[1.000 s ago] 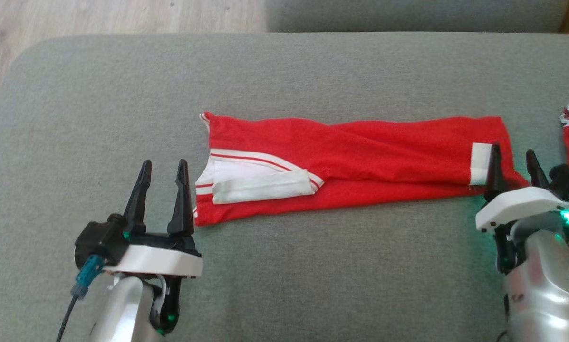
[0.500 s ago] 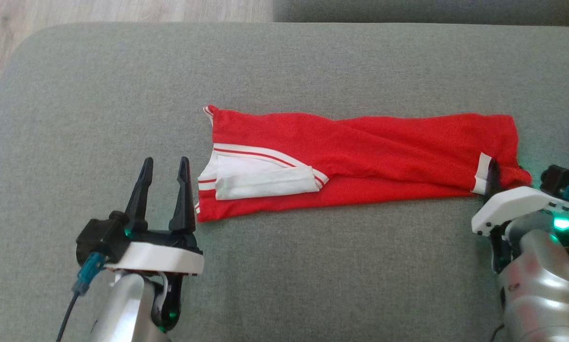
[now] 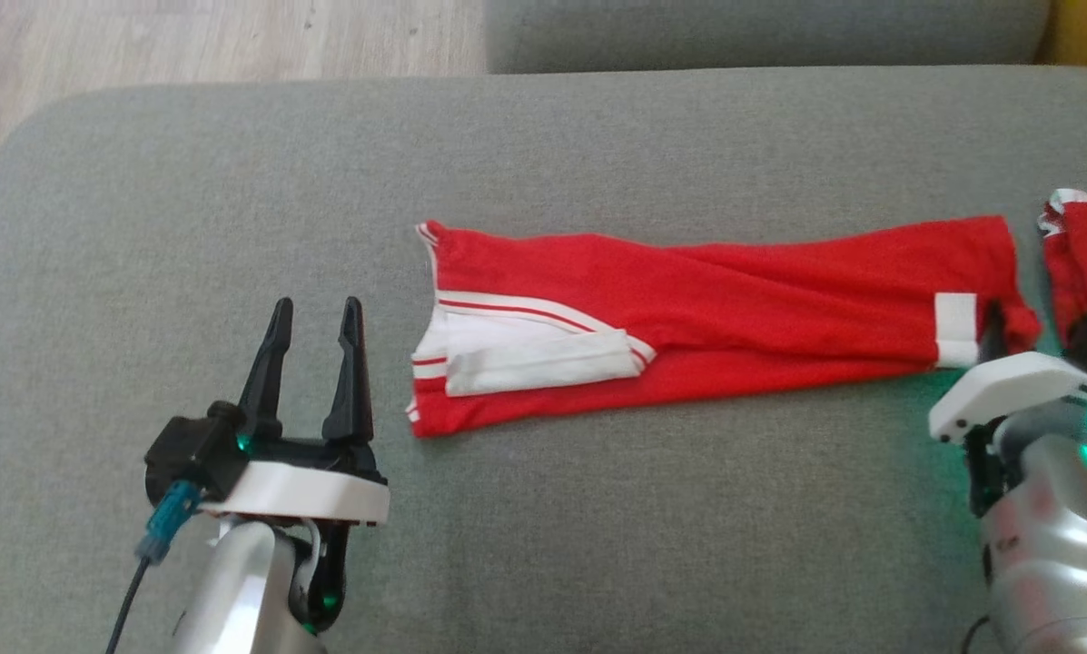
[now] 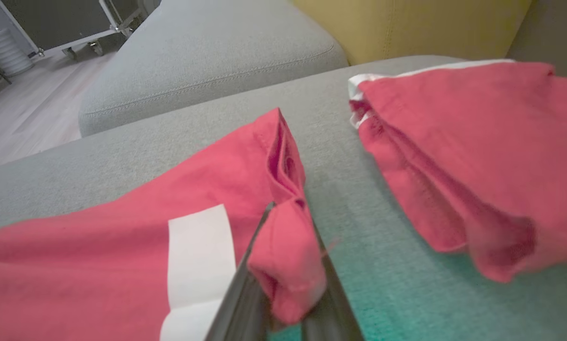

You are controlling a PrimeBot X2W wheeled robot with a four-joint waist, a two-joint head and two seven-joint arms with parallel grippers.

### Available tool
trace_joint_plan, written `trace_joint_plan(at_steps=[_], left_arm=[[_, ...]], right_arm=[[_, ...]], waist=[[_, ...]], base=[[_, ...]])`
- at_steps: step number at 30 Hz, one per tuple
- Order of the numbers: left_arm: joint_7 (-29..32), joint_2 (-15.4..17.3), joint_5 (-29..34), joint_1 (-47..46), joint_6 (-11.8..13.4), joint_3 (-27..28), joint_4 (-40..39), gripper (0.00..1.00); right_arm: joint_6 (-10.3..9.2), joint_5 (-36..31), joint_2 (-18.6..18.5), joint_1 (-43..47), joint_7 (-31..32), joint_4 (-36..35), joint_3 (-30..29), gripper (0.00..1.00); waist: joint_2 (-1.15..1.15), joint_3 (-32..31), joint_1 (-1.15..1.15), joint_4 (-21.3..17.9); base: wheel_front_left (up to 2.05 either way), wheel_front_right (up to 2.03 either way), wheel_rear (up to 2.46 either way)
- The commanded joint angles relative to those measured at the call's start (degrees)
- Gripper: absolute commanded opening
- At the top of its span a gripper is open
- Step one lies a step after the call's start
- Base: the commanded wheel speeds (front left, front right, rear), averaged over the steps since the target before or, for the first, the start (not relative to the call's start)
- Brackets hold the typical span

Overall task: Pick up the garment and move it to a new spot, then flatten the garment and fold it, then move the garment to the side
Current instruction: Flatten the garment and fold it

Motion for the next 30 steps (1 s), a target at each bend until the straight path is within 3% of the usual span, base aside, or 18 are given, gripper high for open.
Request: trace_joint_plan(at_steps=[1, 8, 17, 21, 26, 30], left_arm=[[-0.5, 0.3, 0.5, -0.6, 0.1, 1.7, -1.6, 1.0], [-0.5, 0.3, 0.4, 0.3, 0.1, 2.1, -1.7, 1.0], [-0.5, 0.4, 1.9, 2.9, 0.1, 6.3, -1.8, 1.0], [-0.5, 0.4, 2.3, 4.5, 0.1, 7.6, -1.9, 1.0], [-0.5, 0.7, 2.4, 5.0, 0.1, 6.9, -2.2, 1.0], [-0.5, 1.2, 2.2, 4.9, 0.1, 6.0, -2.0, 1.0]], right_arm=[[0.19, 0.5, -1.4, -1.0, -1.4, -2.1, 0.6, 0.0], [0.19, 1.7, -1.9, -0.9, -1.6, -3.0, -0.1, 0.0], [0.19, 6.2, 1.7, -0.1, -1.8, -5.3, 8.4, 0.0], [0.19, 11.0, 2.6, 0.2, -1.8, -6.1, 14.5, 0.0], [0.19, 25.9, 2.7, 0.8, -1.1, -6.9, 31.3, 0.0], [0.19, 33.4, 2.7, 2.0, -0.7, -9.3, 41.7, 0.0]], waist=[[0.0, -0.7, 0.0, -0.4], [0.0, -3.0, 0.0, -0.4], [0.0, -8.9, 0.0, 2.4], [0.0, -11.0, 0.0, 4.7], [0.0, -12.2, 0.0, 8.4], [0.0, -12.5, 0.0, 11.4]], base=[[0.0, 0.0, 0.0], [0.0, 0.0, 0.0], [0.0, 0.0, 0.0], [0.0, 0.0, 0.0], [0.0, 0.0, 0.0], [0.0, 0.0, 0.0]])
